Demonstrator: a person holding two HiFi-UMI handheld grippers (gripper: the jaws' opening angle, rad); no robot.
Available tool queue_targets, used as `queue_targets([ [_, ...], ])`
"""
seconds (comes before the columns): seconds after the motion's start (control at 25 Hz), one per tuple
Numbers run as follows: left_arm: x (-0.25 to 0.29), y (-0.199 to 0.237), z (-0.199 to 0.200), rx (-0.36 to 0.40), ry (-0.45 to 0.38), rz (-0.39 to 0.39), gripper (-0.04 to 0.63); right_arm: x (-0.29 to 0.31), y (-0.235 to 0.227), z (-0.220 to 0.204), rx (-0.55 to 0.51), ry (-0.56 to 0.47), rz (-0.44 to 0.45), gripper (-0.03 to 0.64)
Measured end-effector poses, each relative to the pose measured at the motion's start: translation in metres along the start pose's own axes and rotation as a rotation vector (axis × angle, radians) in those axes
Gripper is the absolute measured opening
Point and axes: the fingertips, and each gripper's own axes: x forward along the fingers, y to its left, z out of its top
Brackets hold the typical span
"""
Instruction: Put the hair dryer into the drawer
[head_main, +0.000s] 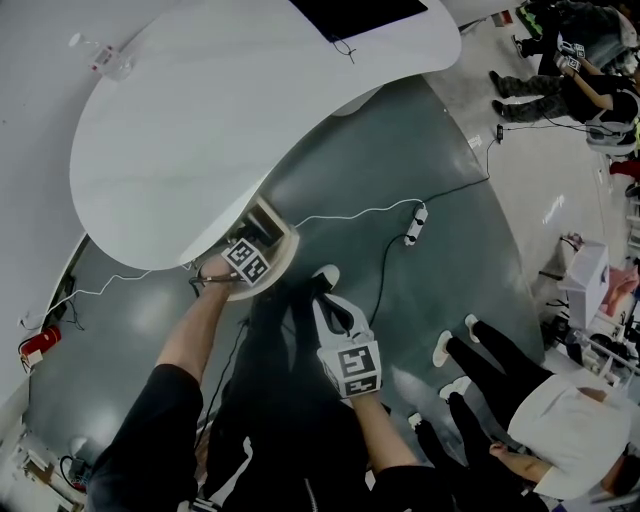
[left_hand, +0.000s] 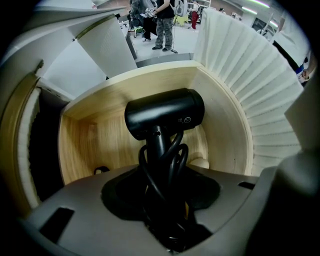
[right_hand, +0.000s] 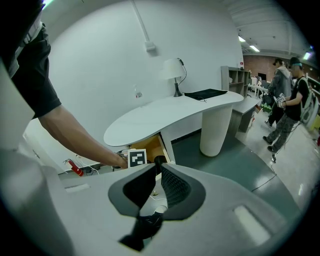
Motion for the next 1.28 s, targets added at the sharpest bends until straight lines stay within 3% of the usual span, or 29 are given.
queue_targets([
  [0.28, 0.003, 0.001, -0.001, -0.014, 0.017, -0.003, 0.19, 0.001, 0.0, 0.002, 0.001, -0.003, -0.002, 0.023],
  [0.48, -0.009, -0.002, -0.002, -0.034, -0.012, -0.022, 0.199, 0.0, 0.001, -0.001, 0.007, -0.009, -0.004, 0.023],
  [0.72, -0.03, -0.006, -0.014, -0.002, -0.065, -0.048, 0.213, 0.001, 0.01, 0.005, -0.006, -0.005, 0.016, 0.023],
  [1.12, -0.065, -0.015, -0.04, -0.006, -0.137, 0.022, 0.213, 0.002, 0.014, 0.01, -0.017, -0.015, 0.024, 0.023],
  [1.28, -0.081, -0.015, -0.063, -0.07, -0.18, 0.043, 0.213, 0.003, 0.017, 0.01, -0.023, -0.014, 0.031, 0.023],
])
